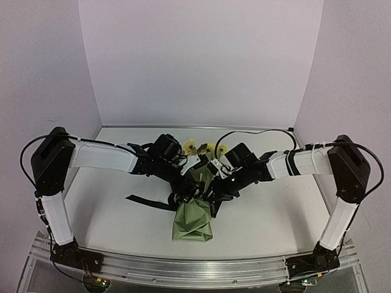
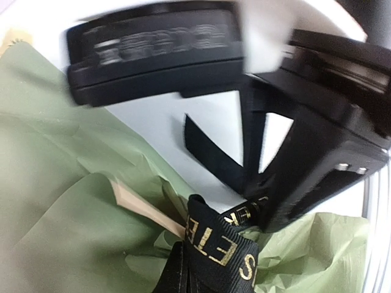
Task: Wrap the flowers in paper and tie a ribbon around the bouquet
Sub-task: Cross the half-tied ribbon over the folded bouquet.
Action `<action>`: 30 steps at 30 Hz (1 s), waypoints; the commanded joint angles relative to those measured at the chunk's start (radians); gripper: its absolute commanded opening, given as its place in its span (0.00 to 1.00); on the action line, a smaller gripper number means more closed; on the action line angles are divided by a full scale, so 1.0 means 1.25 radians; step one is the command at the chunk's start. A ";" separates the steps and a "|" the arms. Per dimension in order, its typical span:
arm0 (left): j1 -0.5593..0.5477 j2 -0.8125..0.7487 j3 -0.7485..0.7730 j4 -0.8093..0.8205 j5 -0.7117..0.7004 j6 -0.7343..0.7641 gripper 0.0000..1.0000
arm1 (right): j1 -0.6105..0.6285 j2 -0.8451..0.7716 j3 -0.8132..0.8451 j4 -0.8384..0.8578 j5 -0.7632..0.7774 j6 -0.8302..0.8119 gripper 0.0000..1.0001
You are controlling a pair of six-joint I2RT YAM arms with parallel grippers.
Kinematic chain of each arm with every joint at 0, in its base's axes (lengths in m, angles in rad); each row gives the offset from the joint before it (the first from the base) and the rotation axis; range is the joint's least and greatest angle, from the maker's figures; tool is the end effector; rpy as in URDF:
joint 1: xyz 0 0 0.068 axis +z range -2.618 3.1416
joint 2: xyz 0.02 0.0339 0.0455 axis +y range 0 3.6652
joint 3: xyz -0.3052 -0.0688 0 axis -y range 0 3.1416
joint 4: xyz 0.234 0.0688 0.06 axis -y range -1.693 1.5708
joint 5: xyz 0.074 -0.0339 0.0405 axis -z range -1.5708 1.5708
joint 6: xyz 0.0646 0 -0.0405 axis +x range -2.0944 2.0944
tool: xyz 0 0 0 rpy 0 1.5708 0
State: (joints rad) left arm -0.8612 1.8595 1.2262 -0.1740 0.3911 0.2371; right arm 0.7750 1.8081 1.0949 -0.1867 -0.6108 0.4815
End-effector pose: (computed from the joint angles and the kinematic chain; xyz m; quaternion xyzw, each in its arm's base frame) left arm 0.2572 -0.3373 0.2193 0.5369 0.7387 -0.2838 0.2924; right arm 0.2505 0.2972 0.2030 -0.2296 0.8764 0.4142 0.0871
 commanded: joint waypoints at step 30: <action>0.007 -0.088 -0.075 0.122 0.041 -0.050 0.00 | 0.000 0.030 0.080 0.091 0.141 0.003 0.32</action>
State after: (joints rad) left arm -0.8570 1.7977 1.1248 -0.0675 0.4169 0.1820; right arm 0.7750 1.8214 1.1505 -0.1265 -0.4548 0.4761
